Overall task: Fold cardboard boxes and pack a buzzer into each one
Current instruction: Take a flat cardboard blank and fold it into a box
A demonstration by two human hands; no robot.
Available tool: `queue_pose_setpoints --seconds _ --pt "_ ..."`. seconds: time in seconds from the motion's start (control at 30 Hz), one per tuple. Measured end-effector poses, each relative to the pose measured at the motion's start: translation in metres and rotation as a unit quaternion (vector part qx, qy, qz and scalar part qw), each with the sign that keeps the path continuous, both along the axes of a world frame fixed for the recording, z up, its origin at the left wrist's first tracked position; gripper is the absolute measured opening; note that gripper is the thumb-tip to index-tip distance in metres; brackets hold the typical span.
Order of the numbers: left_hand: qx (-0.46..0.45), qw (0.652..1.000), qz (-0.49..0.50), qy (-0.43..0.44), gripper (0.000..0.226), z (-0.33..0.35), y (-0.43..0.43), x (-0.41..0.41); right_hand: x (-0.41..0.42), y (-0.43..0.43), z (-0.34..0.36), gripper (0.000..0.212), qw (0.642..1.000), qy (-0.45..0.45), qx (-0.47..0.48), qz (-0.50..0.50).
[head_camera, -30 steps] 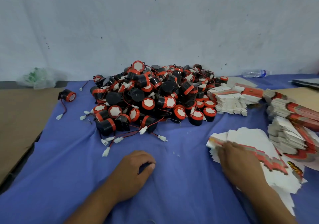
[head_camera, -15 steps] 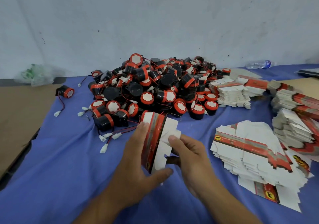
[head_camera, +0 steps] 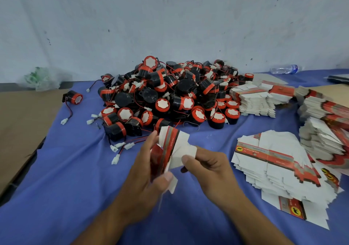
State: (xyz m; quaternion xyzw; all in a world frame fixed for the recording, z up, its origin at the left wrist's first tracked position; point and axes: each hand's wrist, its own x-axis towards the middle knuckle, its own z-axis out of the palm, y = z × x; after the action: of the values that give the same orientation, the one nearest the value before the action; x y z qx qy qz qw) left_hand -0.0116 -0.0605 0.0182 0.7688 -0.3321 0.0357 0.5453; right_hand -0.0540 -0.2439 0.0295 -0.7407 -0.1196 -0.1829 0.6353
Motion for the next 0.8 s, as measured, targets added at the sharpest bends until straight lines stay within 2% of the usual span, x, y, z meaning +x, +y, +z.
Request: queue_pose_setpoints --seconds 0.07,0.13,0.23,0.33,0.43,0.57,0.7,0.8 --pt "-0.033 0.999 -0.009 0.01 0.073 0.002 0.001 0.001 -0.001 0.0 0.001 0.018 1.0 0.011 -0.01 0.005" --pt "-0.023 1.0 -0.016 0.006 0.072 0.004 0.0 0.0 -0.002 0.005 0.001 0.016 0.999 0.016 -0.022 0.022" --pt "0.034 0.998 -0.048 -0.015 0.084 0.003 -0.002 -0.004 -0.004 0.014 -0.003 0.022 0.994 0.023 -0.099 0.028" --pt "0.069 0.994 -0.081 -0.036 0.097 0.001 0.001 -0.005 -0.008 0.018 -0.007 0.026 0.991 0.014 -0.128 0.031" --pt "0.056 0.991 -0.117 -0.026 0.106 0.002 0.002 -0.007 -0.008 0.017 -0.007 0.047 0.982 -0.014 -0.181 0.046" --pt "0.041 0.997 -0.052 -0.039 0.102 0.001 -0.004 -0.006 -0.005 0.008 -0.01 0.074 0.963 -0.003 -0.266 0.049" --pt "0.042 0.998 -0.038 -0.019 0.104 -0.003 -0.002 0.0 -0.003 0.0 -0.007 0.059 0.956 -0.048 -0.288 0.02" --pt "0.022 0.998 -0.053 0.004 0.103 -0.005 -0.003 0.0 -0.002 -0.001 -0.004 0.069 0.948 -0.046 -0.314 -0.005"
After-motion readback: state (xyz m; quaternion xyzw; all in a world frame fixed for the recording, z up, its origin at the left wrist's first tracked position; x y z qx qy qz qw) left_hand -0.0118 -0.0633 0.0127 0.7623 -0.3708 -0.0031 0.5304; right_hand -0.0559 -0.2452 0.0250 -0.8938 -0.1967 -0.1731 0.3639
